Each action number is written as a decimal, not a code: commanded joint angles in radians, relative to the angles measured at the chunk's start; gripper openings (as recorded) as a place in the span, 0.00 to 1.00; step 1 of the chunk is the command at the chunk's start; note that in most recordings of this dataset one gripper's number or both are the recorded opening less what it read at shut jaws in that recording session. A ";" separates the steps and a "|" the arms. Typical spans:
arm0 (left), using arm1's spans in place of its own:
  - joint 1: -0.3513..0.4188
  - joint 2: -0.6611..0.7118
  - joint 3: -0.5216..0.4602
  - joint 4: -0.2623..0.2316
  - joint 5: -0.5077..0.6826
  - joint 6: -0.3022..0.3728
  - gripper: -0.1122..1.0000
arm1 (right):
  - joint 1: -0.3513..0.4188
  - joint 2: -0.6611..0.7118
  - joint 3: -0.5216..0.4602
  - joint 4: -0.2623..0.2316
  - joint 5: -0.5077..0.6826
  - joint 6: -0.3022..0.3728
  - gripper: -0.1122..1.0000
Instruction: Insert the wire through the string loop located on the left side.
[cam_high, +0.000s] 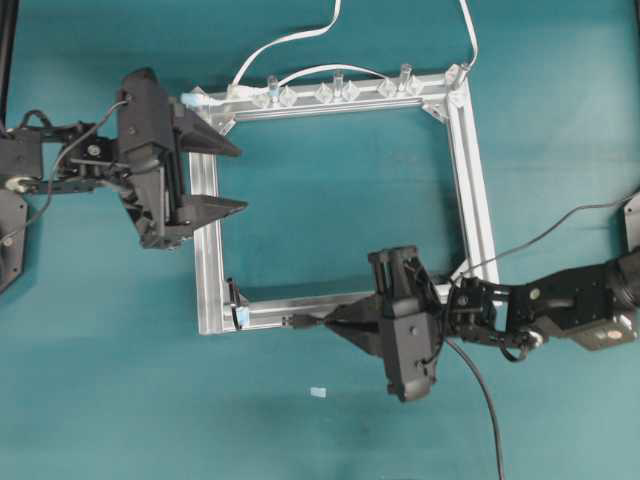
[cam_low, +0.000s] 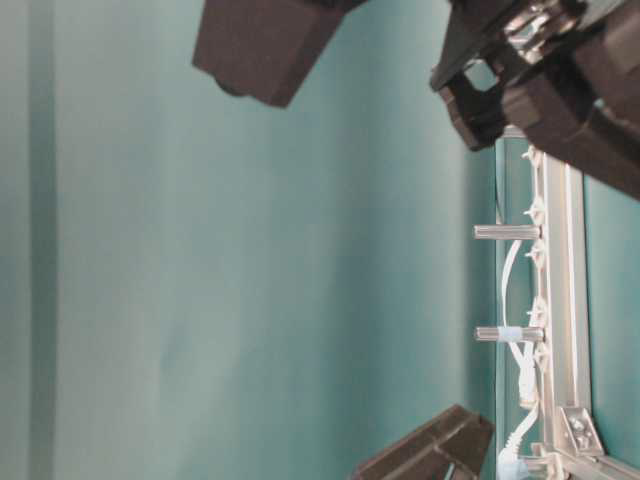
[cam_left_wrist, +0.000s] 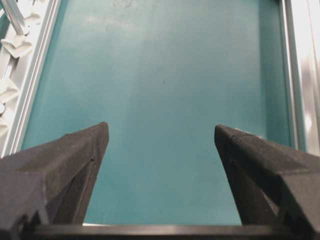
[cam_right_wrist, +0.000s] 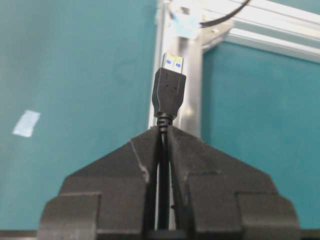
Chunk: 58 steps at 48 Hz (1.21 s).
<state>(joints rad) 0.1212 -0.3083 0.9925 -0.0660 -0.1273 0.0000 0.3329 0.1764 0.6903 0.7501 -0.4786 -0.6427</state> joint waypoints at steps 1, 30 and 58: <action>-0.009 -0.041 0.003 0.003 0.008 -0.003 0.88 | -0.017 -0.043 -0.012 -0.015 -0.003 -0.005 0.16; -0.026 -0.186 0.107 0.003 0.037 -0.005 0.88 | -0.057 -0.043 -0.009 -0.055 0.034 -0.008 0.16; -0.026 -0.196 0.115 0.003 0.038 -0.005 0.88 | -0.061 -0.043 -0.008 -0.058 0.028 -0.009 0.16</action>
<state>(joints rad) 0.0982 -0.5001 1.1167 -0.0660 -0.0844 -0.0015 0.2746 0.1733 0.6903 0.6949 -0.4433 -0.6489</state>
